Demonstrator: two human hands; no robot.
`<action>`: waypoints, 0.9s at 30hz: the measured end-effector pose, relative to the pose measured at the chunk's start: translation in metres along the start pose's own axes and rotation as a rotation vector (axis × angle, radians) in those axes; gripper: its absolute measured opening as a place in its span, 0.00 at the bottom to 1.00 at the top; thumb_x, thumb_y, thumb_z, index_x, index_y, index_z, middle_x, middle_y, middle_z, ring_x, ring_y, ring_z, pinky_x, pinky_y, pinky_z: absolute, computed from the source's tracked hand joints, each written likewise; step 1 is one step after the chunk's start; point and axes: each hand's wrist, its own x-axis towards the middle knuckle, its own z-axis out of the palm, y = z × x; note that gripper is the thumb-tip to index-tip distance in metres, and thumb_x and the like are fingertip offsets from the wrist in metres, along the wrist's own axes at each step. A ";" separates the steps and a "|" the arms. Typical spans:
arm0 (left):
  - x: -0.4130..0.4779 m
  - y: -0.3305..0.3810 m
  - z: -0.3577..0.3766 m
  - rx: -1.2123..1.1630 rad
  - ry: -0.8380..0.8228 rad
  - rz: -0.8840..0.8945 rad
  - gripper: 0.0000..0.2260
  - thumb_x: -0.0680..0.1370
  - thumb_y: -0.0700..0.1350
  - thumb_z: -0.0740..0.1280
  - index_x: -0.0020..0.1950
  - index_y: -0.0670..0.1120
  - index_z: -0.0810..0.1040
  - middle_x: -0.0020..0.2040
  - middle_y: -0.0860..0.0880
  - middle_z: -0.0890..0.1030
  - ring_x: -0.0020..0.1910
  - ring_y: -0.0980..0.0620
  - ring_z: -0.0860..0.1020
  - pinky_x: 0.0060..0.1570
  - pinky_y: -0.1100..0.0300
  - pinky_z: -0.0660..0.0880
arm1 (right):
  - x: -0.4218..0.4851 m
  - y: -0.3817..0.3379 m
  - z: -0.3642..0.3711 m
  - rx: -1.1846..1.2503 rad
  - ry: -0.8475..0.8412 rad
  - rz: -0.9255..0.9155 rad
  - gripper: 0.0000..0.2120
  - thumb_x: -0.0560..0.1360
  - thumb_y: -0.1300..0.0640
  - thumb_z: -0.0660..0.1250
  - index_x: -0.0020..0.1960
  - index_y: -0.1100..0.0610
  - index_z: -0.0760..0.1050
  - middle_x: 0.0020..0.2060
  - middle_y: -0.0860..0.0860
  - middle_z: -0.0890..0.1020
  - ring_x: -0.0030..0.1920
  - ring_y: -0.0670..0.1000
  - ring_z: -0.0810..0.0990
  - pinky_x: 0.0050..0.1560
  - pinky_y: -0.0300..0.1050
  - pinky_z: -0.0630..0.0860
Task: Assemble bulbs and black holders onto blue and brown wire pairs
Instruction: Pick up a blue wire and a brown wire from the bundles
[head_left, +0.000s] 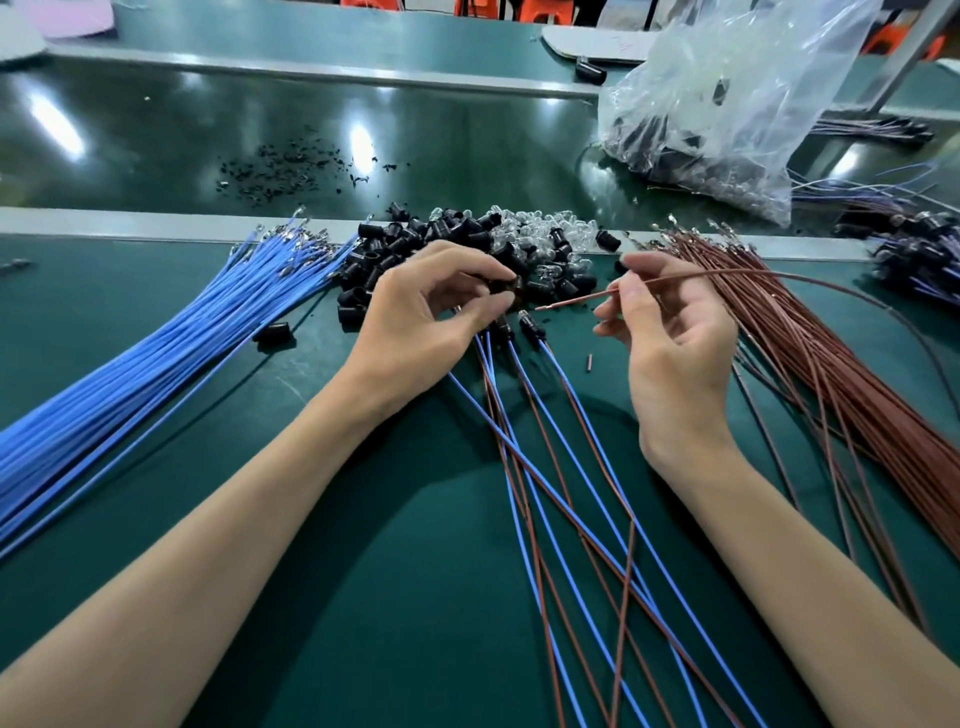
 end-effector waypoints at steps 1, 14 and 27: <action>0.000 0.000 0.000 -0.053 0.013 -0.052 0.09 0.74 0.33 0.71 0.47 0.46 0.80 0.45 0.46 0.80 0.41 0.57 0.77 0.47 0.66 0.73 | 0.001 0.001 0.000 0.004 -0.007 0.036 0.10 0.80 0.65 0.60 0.47 0.53 0.75 0.33 0.44 0.79 0.35 0.42 0.79 0.39 0.36 0.76; -0.002 0.000 -0.003 -0.192 -0.068 -0.132 0.11 0.70 0.32 0.73 0.44 0.46 0.80 0.39 0.56 0.82 0.41 0.59 0.80 0.47 0.66 0.77 | -0.003 -0.001 0.002 0.175 -0.152 0.123 0.11 0.76 0.72 0.64 0.46 0.56 0.70 0.37 0.50 0.84 0.42 0.51 0.85 0.44 0.36 0.78; -0.003 0.002 -0.001 -0.177 -0.083 -0.160 0.08 0.70 0.37 0.74 0.44 0.49 0.81 0.40 0.49 0.85 0.44 0.49 0.83 0.50 0.58 0.79 | -0.004 -0.001 0.002 0.059 -0.166 0.021 0.12 0.75 0.71 0.66 0.45 0.55 0.71 0.38 0.50 0.83 0.40 0.50 0.85 0.43 0.36 0.77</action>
